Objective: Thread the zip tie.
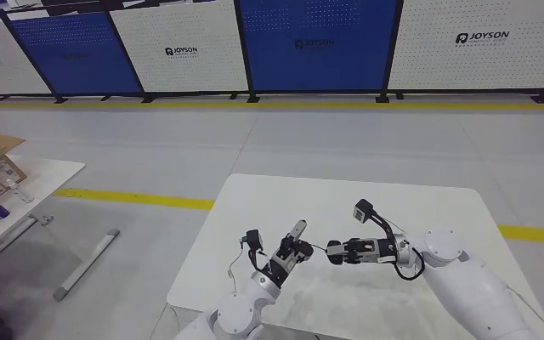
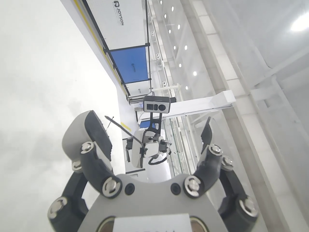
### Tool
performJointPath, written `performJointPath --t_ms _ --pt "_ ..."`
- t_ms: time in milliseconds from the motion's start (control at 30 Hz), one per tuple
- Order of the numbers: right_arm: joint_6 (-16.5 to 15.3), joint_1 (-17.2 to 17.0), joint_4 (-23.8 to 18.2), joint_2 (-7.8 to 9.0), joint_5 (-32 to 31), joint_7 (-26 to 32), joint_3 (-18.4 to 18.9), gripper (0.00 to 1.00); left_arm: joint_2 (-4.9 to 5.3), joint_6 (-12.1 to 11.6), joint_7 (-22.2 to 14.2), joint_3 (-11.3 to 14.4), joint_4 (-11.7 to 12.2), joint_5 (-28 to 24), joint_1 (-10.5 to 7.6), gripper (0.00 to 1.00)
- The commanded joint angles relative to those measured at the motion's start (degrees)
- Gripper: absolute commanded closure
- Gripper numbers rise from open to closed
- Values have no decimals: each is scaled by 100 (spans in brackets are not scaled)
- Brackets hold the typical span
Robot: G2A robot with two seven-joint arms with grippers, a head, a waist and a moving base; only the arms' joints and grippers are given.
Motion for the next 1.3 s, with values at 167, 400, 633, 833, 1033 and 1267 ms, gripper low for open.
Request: performJointPath --t_ms 167,400,633,833,1033,1267 --pt "0 0 0 0 0 0 0 100 0 3 -1 2 0 -1 0 0" --pt "0 0 0 0 0 0 0 100 -8 -57 -354 -14 31 113 47 10" --pt "0 0 0 0 0 0 0 100 -17 -50 -445 -107 -4 128 117 78" --pt "0 0 0 0 0 0 0 100 -33 -74 -519 -99 16 267 148 89" --pt "0 0 0 0 0 0 0 100 -33 -241 -589 -178 -33 365 238 90" --pt "0 0 0 0 0 0 0 100 -15 -356 -804 -234 -57 683 355 76"
